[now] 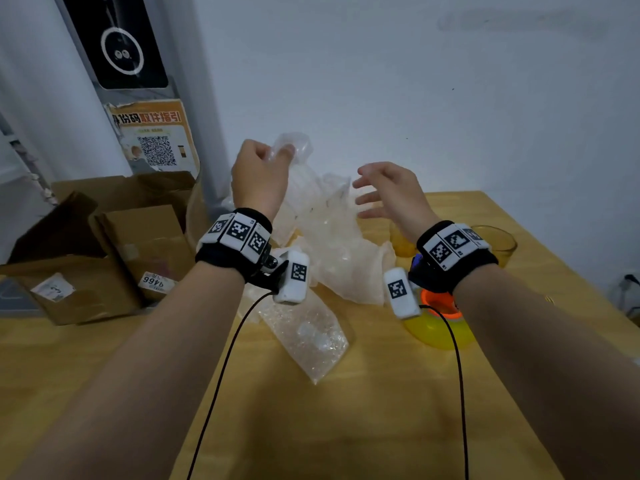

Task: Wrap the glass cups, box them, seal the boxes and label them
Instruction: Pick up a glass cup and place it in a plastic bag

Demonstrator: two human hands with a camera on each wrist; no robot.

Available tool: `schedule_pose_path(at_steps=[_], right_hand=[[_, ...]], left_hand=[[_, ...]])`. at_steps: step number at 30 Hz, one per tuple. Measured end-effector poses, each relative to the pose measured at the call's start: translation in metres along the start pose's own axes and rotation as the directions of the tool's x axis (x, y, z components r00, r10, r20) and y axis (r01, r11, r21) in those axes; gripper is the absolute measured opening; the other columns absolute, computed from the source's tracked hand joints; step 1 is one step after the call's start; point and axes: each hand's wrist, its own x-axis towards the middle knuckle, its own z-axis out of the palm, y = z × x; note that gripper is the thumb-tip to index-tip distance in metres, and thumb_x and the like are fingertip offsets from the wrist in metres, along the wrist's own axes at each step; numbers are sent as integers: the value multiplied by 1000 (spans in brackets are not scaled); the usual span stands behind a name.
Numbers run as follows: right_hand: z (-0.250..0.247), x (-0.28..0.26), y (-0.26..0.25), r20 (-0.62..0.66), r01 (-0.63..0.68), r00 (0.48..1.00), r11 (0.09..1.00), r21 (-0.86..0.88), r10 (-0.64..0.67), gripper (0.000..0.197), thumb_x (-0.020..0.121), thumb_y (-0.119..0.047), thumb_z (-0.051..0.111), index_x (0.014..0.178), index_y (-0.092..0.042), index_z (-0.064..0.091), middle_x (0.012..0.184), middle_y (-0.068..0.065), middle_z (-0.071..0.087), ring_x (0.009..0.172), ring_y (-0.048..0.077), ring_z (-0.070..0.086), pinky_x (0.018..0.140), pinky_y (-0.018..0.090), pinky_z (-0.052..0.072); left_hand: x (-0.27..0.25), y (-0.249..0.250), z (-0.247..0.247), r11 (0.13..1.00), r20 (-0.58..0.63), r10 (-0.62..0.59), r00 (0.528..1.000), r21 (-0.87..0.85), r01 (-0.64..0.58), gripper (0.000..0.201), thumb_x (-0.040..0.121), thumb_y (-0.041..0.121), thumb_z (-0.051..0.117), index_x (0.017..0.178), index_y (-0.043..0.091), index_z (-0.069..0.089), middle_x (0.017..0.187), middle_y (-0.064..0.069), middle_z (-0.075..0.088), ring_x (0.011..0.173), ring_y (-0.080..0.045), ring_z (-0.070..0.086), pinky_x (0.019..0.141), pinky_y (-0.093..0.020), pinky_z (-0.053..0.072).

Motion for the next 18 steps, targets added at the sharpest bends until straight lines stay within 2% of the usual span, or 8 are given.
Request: schedule_pose_path(at_steps=[2,4,7,11,13,15,17,18], right_hand=[[-16,11,5,-59,-64,997,971,-230,52,23,99,-27,63,111,-10,72,108,10,72,76,22,68,63,37,62],[-35,22,16,-79,-162,987,884,-439,141,24,98,-25,62,115,-10,72,102,6,68,78,21,68,59,34,61],[-53,33,34,-102,-259,962,727,-636,253,28,100,-21,56,120,-4,67,102,8,64,83,26,70,59,39,63],[-56,40,54,-92,-335,907,574,-747,410,22,101,-18,61,115,-2,58,113,13,57,88,31,73,69,48,65],[-58,43,61,-82,-323,902,540,-777,423,16,103,-17,57,110,-2,55,104,14,59,93,33,71,73,47,64],[-58,44,61,-65,-275,918,508,-816,392,20,105,-17,49,93,-3,57,93,15,62,99,36,69,70,38,57],[-61,46,60,-89,-266,937,527,-807,337,24,105,-16,48,86,-6,58,110,24,67,115,41,64,77,34,49],[-65,48,59,-104,-270,947,577,-771,305,20,104,-13,49,96,-3,64,122,27,65,120,42,61,85,37,50]], left_hand=[[0,3,0,999,-79,40,996,26,-38,27,94,44,68,99,21,55,88,12,57,77,-5,58,63,-17,40],[-1,4,2,992,-130,76,989,107,-63,28,95,45,67,103,21,55,94,12,57,78,-4,53,60,-14,34],[-3,0,11,978,-126,138,982,172,-115,28,96,44,68,102,21,52,114,8,56,89,-7,49,74,-15,38],[-2,-11,25,982,-100,120,988,160,-103,29,96,39,69,101,18,51,112,6,50,93,-9,48,80,-19,36],[-2,-14,30,985,-87,100,991,146,-86,29,95,39,70,101,19,51,111,5,51,94,-10,50,80,-21,37],[-2,-15,33,980,-73,120,990,169,-106,29,95,39,71,100,19,51,109,5,51,93,-10,50,78,-20,37],[-2,-14,34,977,-79,137,987,176,-121,29,94,39,72,100,19,52,109,6,51,92,-10,50,72,-15,35],[-2,-13,33,980,-87,131,988,164,-116,29,94,39,72,100,19,52,109,5,52,92,-10,50,69,-13,33]])
